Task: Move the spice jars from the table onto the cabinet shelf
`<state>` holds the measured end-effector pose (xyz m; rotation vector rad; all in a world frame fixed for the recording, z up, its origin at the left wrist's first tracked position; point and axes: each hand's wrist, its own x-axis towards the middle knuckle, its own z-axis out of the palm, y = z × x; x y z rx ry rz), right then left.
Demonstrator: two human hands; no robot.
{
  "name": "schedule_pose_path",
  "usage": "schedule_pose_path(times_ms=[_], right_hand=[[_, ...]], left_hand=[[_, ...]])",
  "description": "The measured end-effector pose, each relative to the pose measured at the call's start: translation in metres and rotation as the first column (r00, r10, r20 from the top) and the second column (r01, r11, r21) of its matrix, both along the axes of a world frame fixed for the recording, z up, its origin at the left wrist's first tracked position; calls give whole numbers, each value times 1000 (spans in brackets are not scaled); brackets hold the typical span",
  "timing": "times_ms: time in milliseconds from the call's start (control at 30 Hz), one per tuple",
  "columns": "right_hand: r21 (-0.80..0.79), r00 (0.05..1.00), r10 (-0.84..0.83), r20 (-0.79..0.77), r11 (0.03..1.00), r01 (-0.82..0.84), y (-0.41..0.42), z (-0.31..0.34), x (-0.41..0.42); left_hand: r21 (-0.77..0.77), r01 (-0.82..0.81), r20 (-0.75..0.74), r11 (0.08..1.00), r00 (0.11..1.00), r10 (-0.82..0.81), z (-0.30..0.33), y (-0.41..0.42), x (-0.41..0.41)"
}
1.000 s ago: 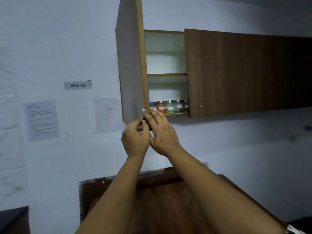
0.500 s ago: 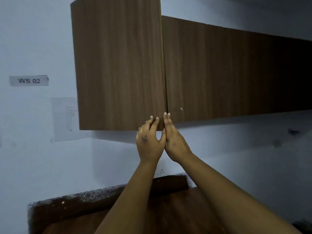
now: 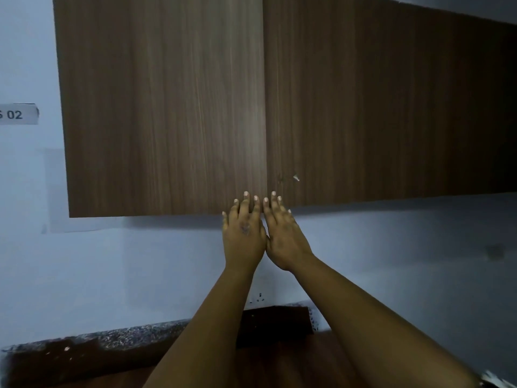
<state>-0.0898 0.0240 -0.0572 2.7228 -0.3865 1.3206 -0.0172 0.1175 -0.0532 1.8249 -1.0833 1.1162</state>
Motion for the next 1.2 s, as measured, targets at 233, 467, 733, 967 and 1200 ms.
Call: schedule_pose_path(times_ms=[233,467,733,967,1200], right_hand=[[-153,992,-112,56,981,120,-66,-4,50],[-100,971,-158,178,979,178,-93,11,88],[-128,948,-157,277,972,199,-97,9,110],[-133,957,-194,218,965,226,-89,13,108],[-9,989,-123,76,992,124,-74,23,83]], left_hand=[[1,-67,127,998,990,66,-9,-50,57],[-23,-8,266,1000,964,14,-7,-71,102],[-11,-81,382,997,921,80,3,-75,117],[98,-171,426,980,897,113,14,-68,111],[276,-131,157,952,983,90,24,-58,92]])
